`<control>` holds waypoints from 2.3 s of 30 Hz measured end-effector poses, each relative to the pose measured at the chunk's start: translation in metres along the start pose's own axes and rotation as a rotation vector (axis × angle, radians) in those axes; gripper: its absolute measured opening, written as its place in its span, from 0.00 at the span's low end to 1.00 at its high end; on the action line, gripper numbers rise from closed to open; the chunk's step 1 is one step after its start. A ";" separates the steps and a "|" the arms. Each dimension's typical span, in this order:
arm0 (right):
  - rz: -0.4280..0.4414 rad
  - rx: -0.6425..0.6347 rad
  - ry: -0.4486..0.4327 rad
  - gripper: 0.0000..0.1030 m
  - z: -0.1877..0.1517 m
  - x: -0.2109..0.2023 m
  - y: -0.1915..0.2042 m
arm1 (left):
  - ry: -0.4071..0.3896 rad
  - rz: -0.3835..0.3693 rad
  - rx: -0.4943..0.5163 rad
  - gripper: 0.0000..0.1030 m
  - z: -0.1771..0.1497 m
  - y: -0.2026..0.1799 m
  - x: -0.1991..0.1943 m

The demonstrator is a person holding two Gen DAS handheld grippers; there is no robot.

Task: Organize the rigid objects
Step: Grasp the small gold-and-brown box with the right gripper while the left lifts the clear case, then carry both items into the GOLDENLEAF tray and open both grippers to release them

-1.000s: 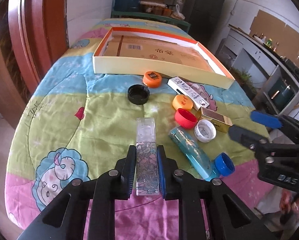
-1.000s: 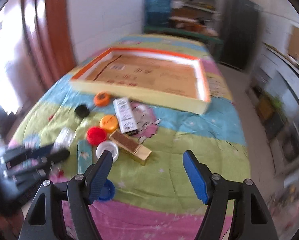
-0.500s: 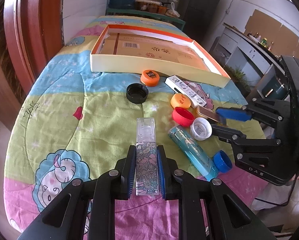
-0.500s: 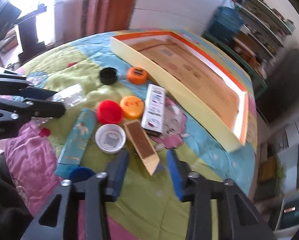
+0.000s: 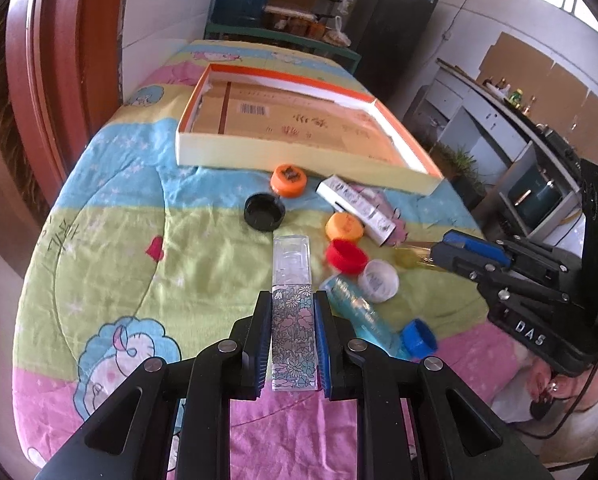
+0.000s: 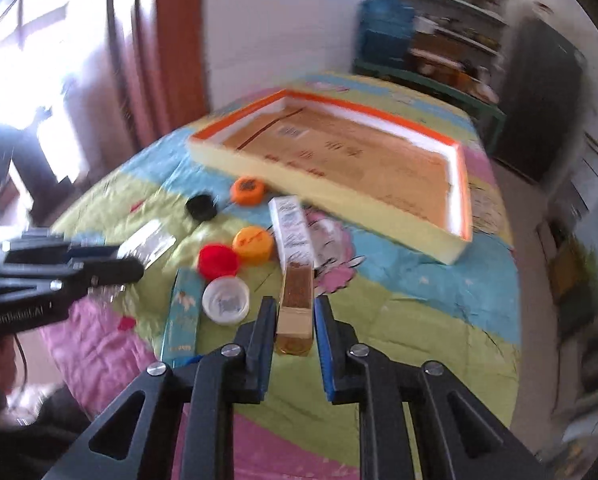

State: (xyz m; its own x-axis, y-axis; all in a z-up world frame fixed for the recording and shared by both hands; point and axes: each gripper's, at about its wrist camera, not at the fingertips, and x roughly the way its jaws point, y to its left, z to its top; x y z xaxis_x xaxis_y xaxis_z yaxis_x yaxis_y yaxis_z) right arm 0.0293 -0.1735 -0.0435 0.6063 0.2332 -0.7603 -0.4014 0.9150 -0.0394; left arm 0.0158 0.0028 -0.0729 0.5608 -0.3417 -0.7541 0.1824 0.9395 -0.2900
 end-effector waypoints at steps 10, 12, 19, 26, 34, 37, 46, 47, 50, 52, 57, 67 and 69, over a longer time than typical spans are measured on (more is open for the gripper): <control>-0.011 0.126 -0.077 0.18 0.026 -0.016 -0.014 | -0.091 -0.016 0.045 0.19 0.044 0.005 -0.028; -0.017 0.153 -0.097 0.18 0.032 -0.016 -0.017 | -0.103 -0.018 0.048 0.19 0.053 0.008 -0.030; -0.068 0.176 -0.163 0.18 0.064 -0.016 -0.031 | -0.161 0.000 0.087 0.19 0.084 0.015 -0.045; -0.111 0.261 -0.239 0.18 0.111 0.017 -0.055 | -0.133 0.001 0.116 0.20 0.133 0.024 -0.009; -0.160 0.289 -0.219 0.18 0.122 0.055 -0.068 | -0.108 0.000 0.085 0.20 0.162 0.027 0.056; -0.161 0.302 -0.209 0.18 0.123 0.065 -0.072 | -0.111 0.017 0.094 0.20 0.165 0.024 0.071; -0.179 0.366 -0.182 0.18 0.111 0.083 -0.083 | -0.102 0.042 0.069 0.20 0.158 0.046 0.103; -0.175 0.376 -0.180 0.18 0.111 0.084 -0.085 | -0.103 0.048 0.059 0.20 0.158 0.049 0.104; -0.162 0.379 -0.170 0.18 0.108 0.087 -0.087 | -0.096 0.043 0.044 0.20 0.158 0.052 0.104; -0.159 0.362 -0.168 0.18 0.107 0.086 -0.084 | -0.094 0.047 0.059 0.20 0.156 0.049 0.104; -0.169 0.326 -0.180 0.18 0.104 0.071 -0.079 | -0.085 0.070 0.064 0.20 0.155 0.045 0.109; -0.151 0.294 -0.116 0.18 0.109 0.095 -0.094 | -0.022 0.135 0.067 0.19 0.151 0.035 0.122; -0.137 0.298 -0.110 0.18 0.106 0.096 -0.095 | -0.020 0.152 0.089 0.20 0.151 0.033 0.123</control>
State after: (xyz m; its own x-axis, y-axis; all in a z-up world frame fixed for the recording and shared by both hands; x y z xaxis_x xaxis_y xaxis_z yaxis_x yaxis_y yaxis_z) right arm 0.1986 -0.2036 -0.0443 0.7178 0.1205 -0.6857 -0.1024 0.9925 0.0673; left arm 0.2124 -0.0049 -0.0866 0.6030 -0.1958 -0.7733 0.1643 0.9791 -0.1198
